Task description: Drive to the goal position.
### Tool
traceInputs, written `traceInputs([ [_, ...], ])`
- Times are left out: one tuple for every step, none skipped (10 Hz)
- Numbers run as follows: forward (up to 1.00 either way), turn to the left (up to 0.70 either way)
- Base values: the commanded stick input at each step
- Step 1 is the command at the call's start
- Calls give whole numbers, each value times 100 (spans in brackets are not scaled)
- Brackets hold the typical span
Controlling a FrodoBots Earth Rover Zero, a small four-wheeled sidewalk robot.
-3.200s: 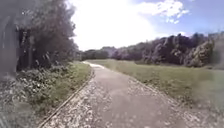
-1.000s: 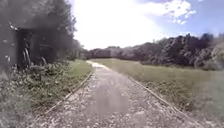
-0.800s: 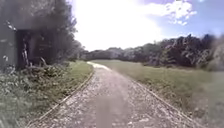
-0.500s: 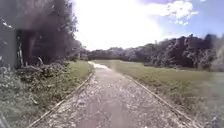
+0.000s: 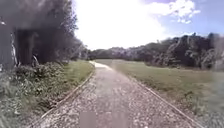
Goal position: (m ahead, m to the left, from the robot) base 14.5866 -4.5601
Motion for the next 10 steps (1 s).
traceInputs([
  [70, 0],
  [70, 0],
  [70, 0],
  [70, 0],
  [70, 0],
  [70, 0],
  [70, 0],
  [70, 0],
  [70, 0],
  [70, 0],
])
